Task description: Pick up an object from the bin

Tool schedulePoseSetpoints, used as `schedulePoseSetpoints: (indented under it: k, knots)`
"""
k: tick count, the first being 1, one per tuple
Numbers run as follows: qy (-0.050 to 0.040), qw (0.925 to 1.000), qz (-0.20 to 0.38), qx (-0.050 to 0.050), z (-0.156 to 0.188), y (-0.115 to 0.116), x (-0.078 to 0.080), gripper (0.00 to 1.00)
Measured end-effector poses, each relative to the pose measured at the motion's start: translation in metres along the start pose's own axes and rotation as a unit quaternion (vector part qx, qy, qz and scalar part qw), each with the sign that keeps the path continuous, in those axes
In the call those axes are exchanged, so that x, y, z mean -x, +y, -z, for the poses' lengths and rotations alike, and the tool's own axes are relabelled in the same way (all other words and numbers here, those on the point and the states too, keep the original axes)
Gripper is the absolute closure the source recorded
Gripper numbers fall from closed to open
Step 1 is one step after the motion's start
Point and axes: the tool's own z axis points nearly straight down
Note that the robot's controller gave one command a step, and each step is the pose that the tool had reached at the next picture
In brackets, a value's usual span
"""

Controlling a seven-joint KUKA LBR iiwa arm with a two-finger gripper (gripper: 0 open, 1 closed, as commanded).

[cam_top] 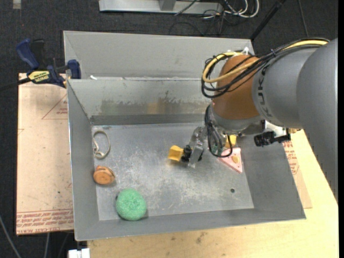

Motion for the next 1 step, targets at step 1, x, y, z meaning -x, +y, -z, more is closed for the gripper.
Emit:
schedulePoseSetpoints:
  k: [1]
  knots:
    - [-0.0038,1.0,0.0,0.002,0.0178,0.0008,0.0021,1.0]
